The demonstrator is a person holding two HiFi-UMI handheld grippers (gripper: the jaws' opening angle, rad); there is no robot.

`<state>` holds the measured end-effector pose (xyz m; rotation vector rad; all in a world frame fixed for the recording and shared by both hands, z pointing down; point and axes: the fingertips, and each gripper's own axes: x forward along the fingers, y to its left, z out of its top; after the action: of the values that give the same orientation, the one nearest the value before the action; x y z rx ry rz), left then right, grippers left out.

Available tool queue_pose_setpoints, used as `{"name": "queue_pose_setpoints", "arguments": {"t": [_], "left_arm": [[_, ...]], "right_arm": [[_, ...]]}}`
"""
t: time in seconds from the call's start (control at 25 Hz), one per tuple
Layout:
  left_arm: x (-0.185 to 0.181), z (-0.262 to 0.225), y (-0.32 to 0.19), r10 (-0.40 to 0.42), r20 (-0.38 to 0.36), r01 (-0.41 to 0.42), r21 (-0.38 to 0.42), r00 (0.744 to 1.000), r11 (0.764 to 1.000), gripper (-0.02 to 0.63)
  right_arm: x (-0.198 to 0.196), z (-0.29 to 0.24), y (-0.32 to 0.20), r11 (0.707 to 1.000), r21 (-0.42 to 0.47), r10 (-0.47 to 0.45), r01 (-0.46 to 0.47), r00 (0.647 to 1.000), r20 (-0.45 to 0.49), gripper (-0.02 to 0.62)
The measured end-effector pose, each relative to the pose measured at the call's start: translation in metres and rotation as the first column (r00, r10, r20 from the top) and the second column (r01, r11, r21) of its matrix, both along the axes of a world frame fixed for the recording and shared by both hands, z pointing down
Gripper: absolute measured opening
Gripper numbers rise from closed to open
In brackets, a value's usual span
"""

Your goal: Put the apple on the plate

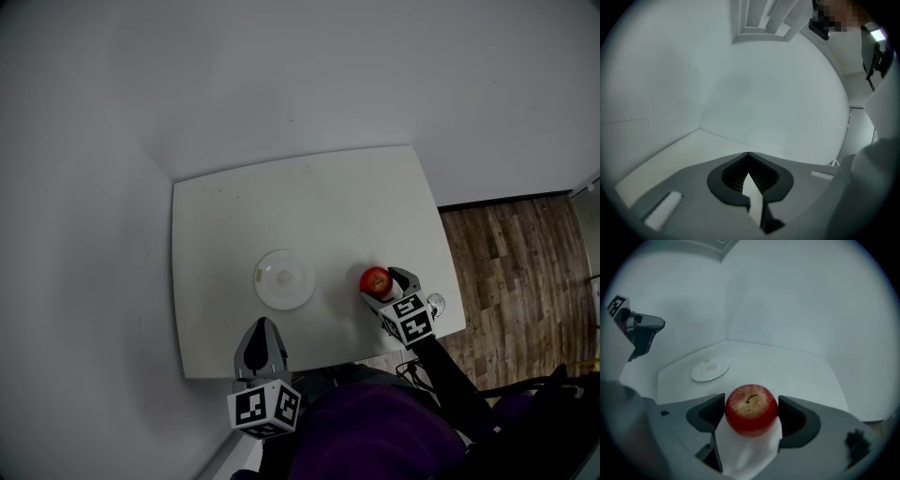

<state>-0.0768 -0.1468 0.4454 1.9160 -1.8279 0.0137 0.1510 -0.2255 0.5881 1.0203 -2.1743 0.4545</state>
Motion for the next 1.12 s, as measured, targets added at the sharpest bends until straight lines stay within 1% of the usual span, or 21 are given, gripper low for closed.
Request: {"name": "queue_pose_setpoints", "arguments": {"t": [0.12, 0.36, 0.52, 0.68, 0.92, 1.12], "left_arm": [[-0.001, 0.002, 0.001, 0.005, 0.007, -0.005, -0.019, 1.000, 1.000, 0.005], [-0.008, 0.004, 0.003, -0.014, -0.009, 0.014, -0.003, 1.000, 1.000, 0.005], [-0.014, 0.003, 0.006, -0.021, 0.003, 0.021, -0.009, 1.000, 1.000, 0.005], [-0.021, 0.002, 0.009, -0.052, -0.011, 0.052, -0.001, 0.999, 0.999, 0.005], [-0.031, 0.004, 0.012, -0.061, -0.008, 0.062, 0.018, 0.998, 0.998, 0.005], [-0.040, 0.002, 0.015, -0.097, -0.019, 0.097, 0.011, 0.995, 0.995, 0.005]], "right_arm": [[0.001, 0.000, 0.001, 1.000, -0.007, -0.001, 0.001, 1.000, 0.000, 0.344], [0.001, 0.001, 0.002, 1.000, -0.019, -0.025, 0.025, 1.000, -0.015, 0.344], [-0.003, -0.003, 0.001, 0.999, -0.011, -0.038, 0.038, 0.999, -0.024, 0.344], [-0.013, -0.011, -0.003, 0.998, 0.004, -0.060, 0.060, 0.998, -0.016, 0.344], [-0.035, -0.020, -0.010, 0.994, 0.025, -0.107, 0.108, 0.994, -0.010, 0.344], [-0.053, -0.024, -0.014, 0.988, 0.031, -0.148, 0.148, 0.989, -0.006, 0.344]]}}
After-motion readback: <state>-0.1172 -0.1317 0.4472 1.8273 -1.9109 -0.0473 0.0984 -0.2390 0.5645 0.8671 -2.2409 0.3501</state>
